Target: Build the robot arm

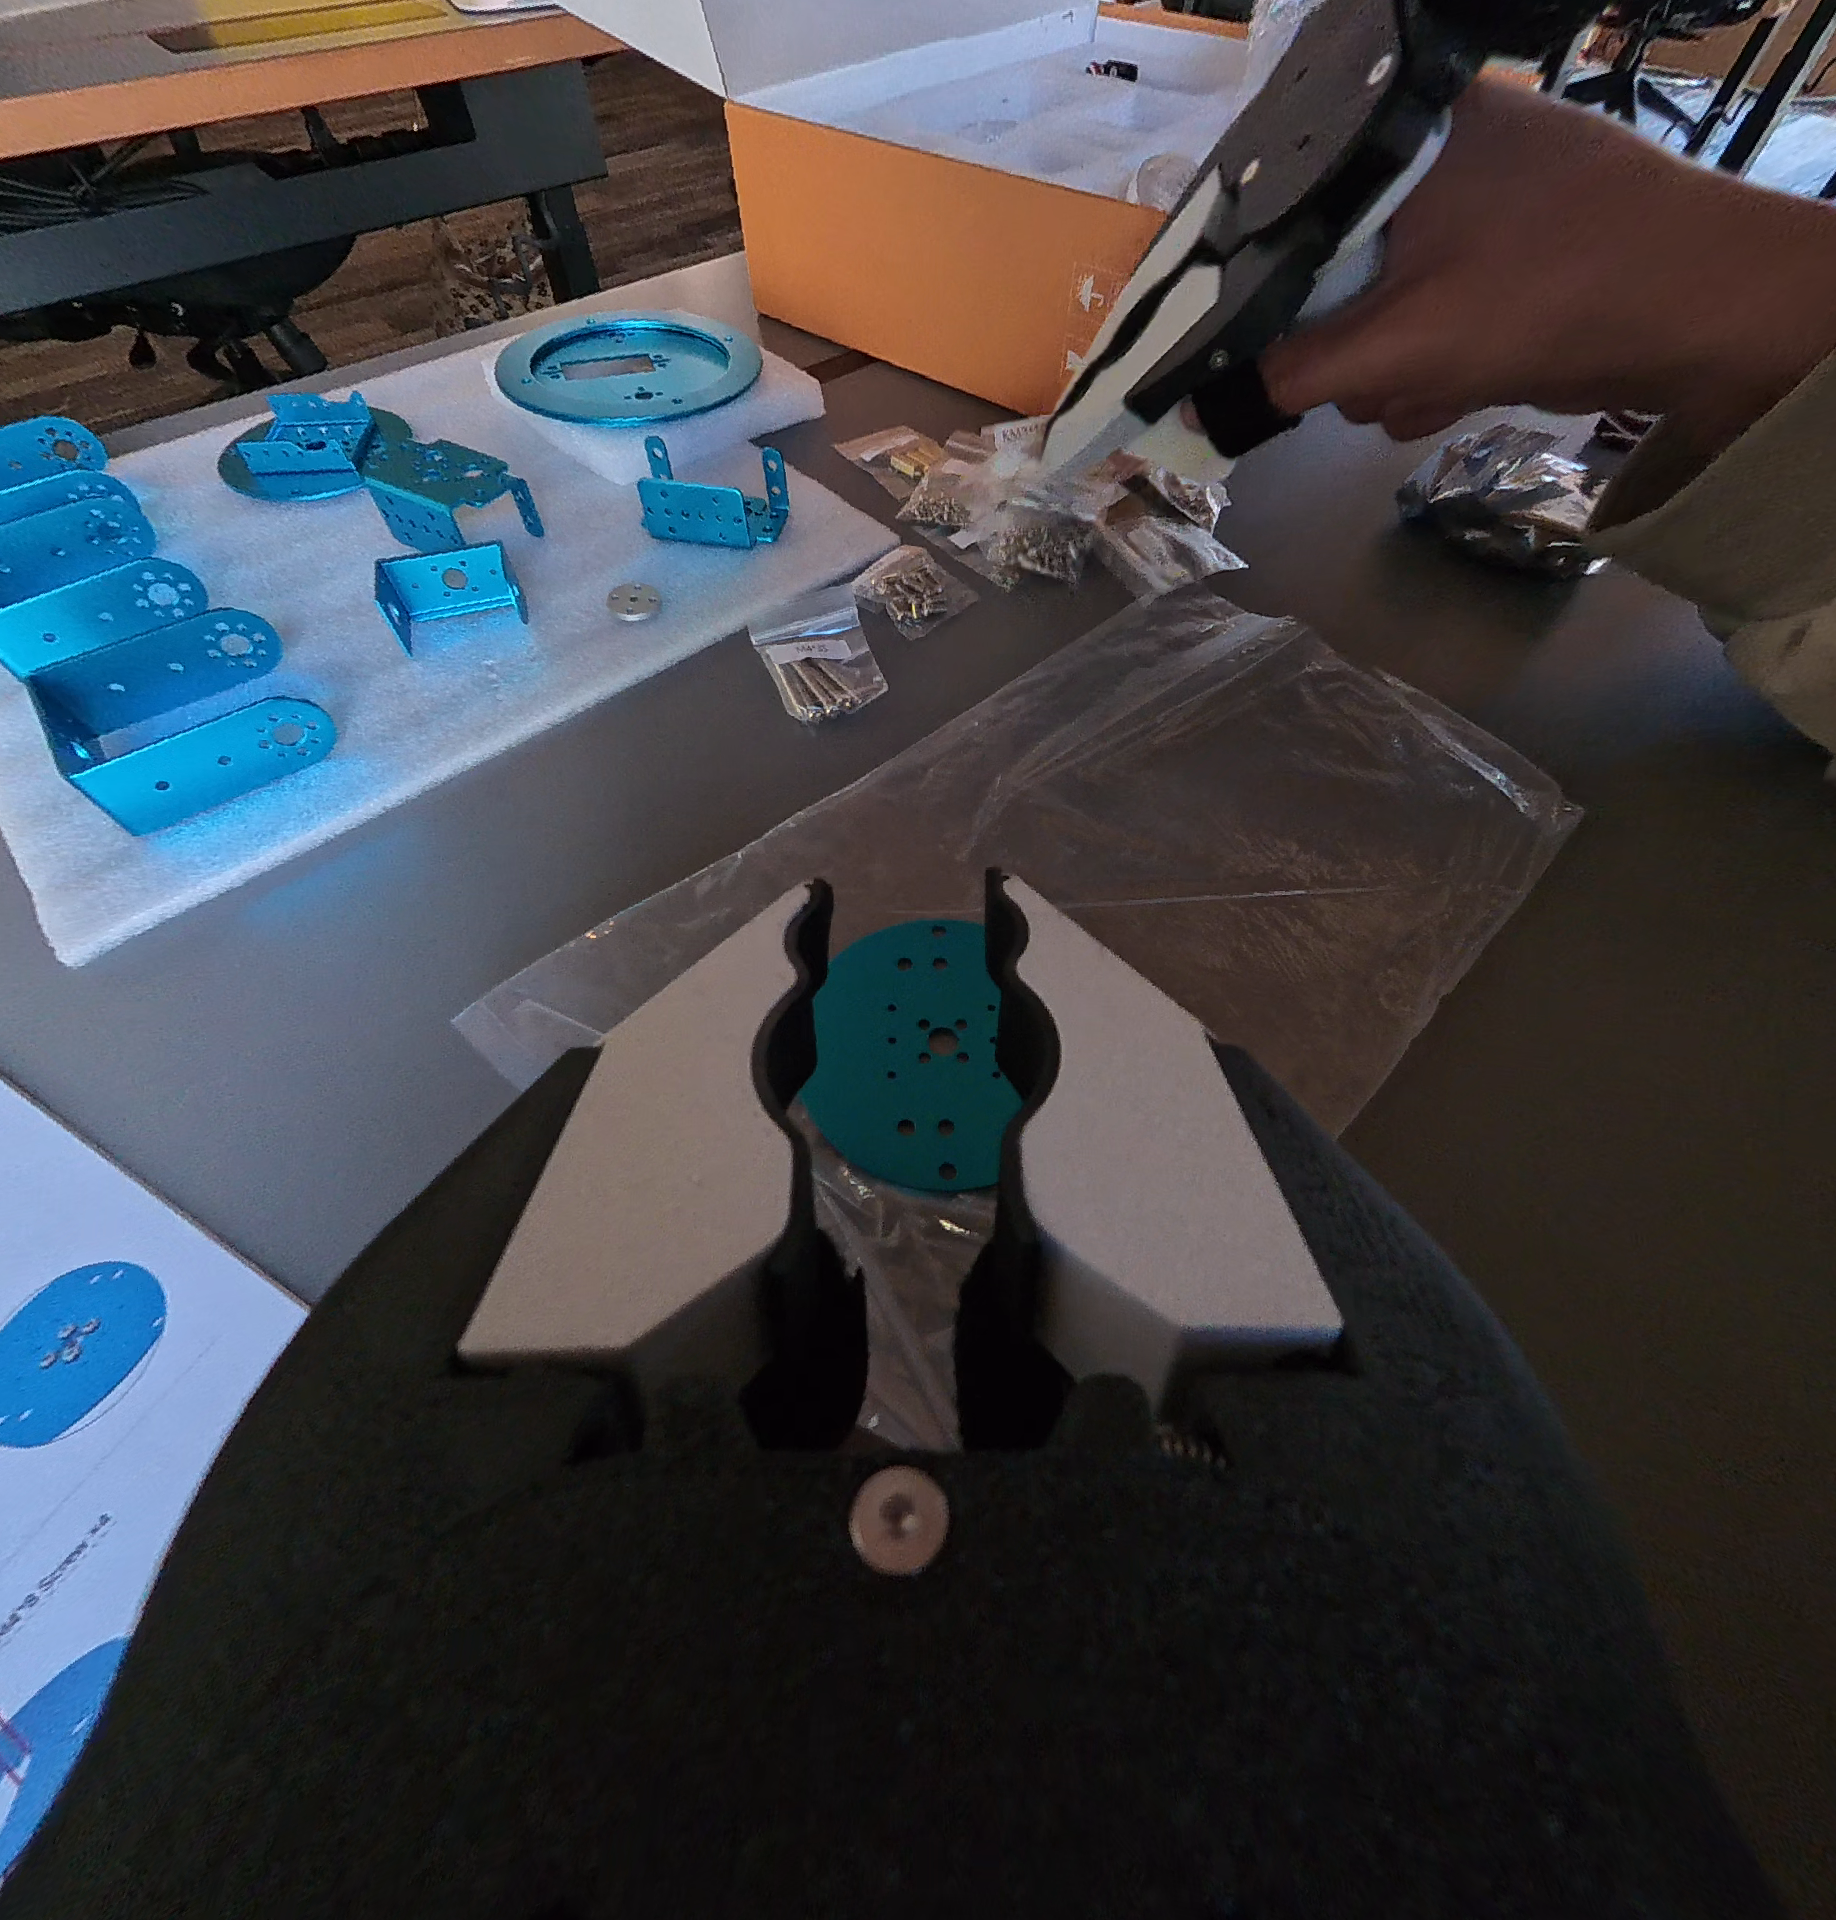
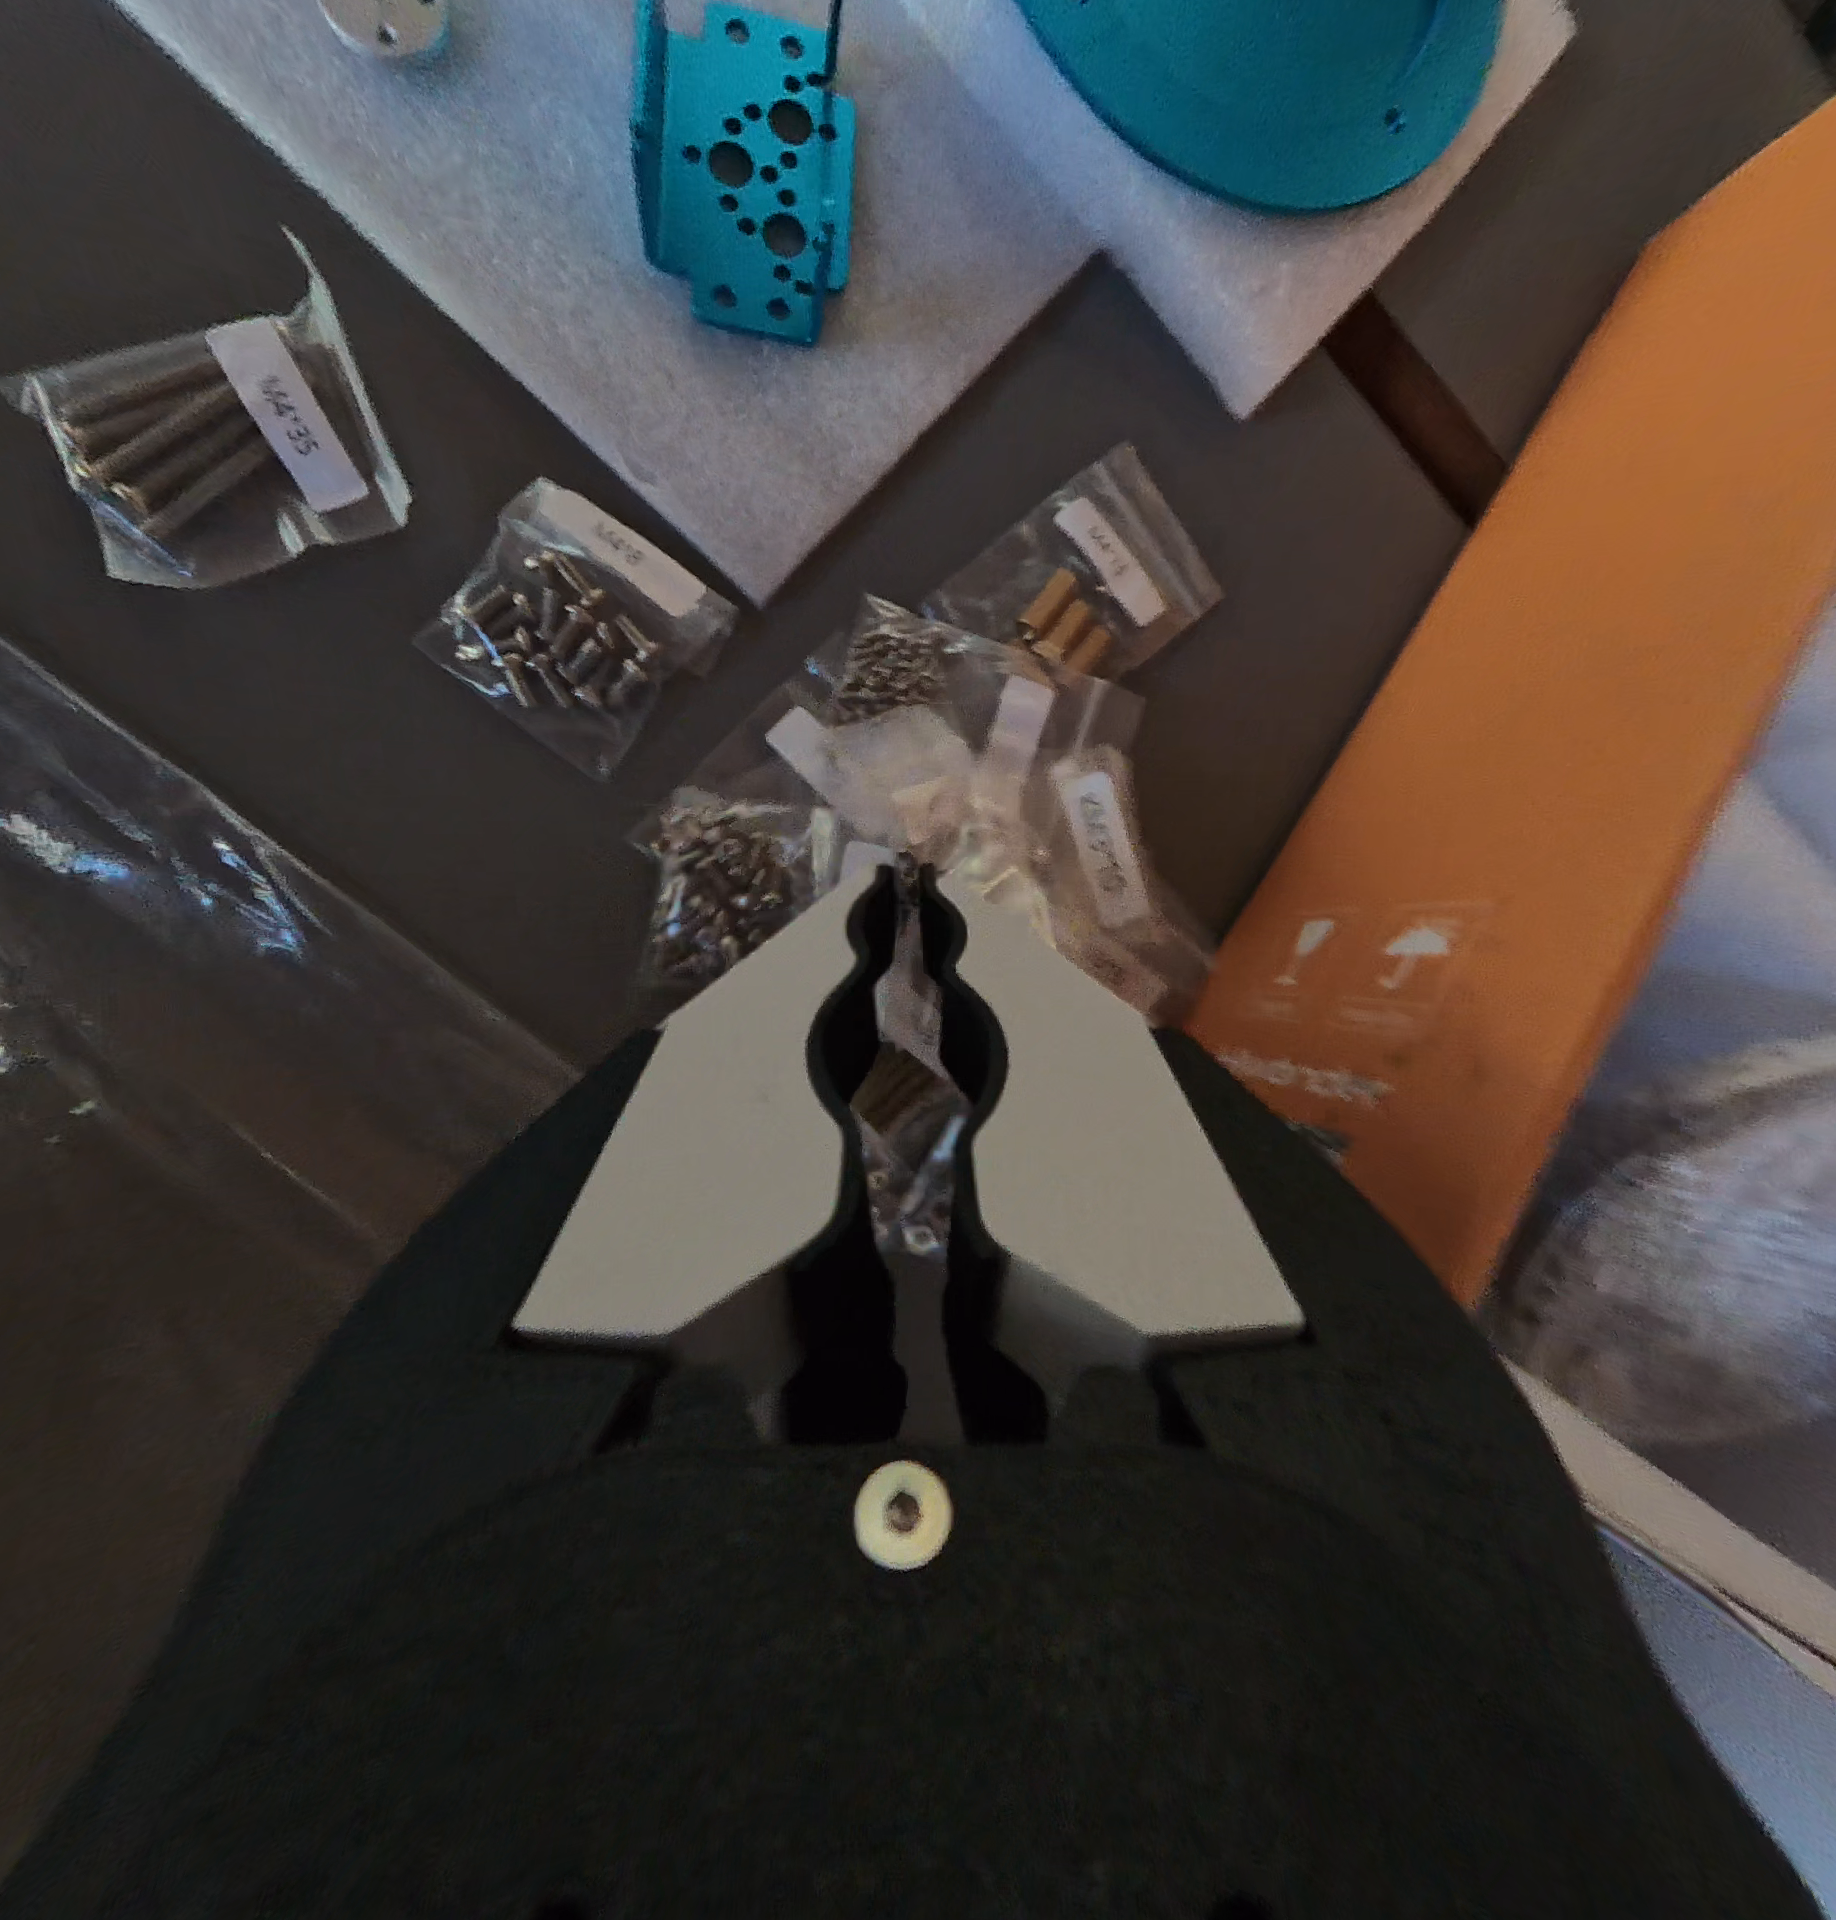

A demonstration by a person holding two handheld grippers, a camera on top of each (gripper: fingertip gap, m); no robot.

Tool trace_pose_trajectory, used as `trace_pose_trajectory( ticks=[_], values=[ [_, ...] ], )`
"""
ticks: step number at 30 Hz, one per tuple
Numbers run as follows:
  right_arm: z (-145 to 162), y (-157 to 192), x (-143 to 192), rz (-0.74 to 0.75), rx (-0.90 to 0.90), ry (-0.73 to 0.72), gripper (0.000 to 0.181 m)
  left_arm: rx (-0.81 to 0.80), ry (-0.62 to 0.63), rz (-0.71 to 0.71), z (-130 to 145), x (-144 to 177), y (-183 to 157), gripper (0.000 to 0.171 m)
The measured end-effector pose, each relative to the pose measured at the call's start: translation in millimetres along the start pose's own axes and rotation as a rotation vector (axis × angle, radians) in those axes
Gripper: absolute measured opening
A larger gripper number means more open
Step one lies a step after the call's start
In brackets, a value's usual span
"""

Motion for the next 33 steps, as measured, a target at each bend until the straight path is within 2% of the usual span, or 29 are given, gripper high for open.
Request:
trace_pose_trajectory(
  ticks=[7, 9, 11, 12, 15, 17, 21, 23, 25, 33],
  values=[
    [-1, -12, 37, 0.063, 0.092, 0.040, 0.001, -0.006, 0.005, -0.004, 1, 0, 1, 0.030],
    [12, -9, 39, 0.007, 0.083, 0.124, 0.002, -0.003, 0.005, -0.006, 1, 0, 2, 0.030],
    [21, -16, 32, 0.053, 0.114, 0.153, 0.003, -0.001, 0.003, -0.005, 1, 0, 1, 0.030],
    [24, -18, 28, 0.074, 0.117, 0.157, 0.006, -0.001, 0.003, -0.004, 1, 0, 1, 0.030],
    [14, -17, 26, 0.103, 0.134, 0.115, 0.033, -0.008, 0.004, -0.005, 1, 0, 1, 0.030],
    [0, -11, 32, 0.081, 0.123, 0.050, 0.034, -0.008, -0.001, -0.005, 0, 1, 1, 0.030],
    [-15, 26, 22, -0.136, 0.085, -0.070, 0.031, 0.000, -0.005, -0.001, -1, 1, 0, 0.030],
    [-9, 33, 4, -0.166, 0.061, -0.063, 0.032, 0.001, -0.002, 0.004, -1, 1, -1, 0.030],
    [2, 29, -7, -0.156, 0.026, -0.015, 0.033, -0.003, -0.002, 0.006, 0, 0, -2, 0.030],
    [4, 16, -10, -0.115, -0.087, -0.054, 0.007, 0.004, -0.001, 0.004, 0, 0, -1, 0.030]
  ],
)
Point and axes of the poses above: each gripper's, where its closed fingertips meet, x back along the fingers, z out of its underside, y = z × x across the jaws, the point moved 3 cm from there along x, back along the fingers, and after that the axes turned 15 degrees about -y, right-handed, at the moved point
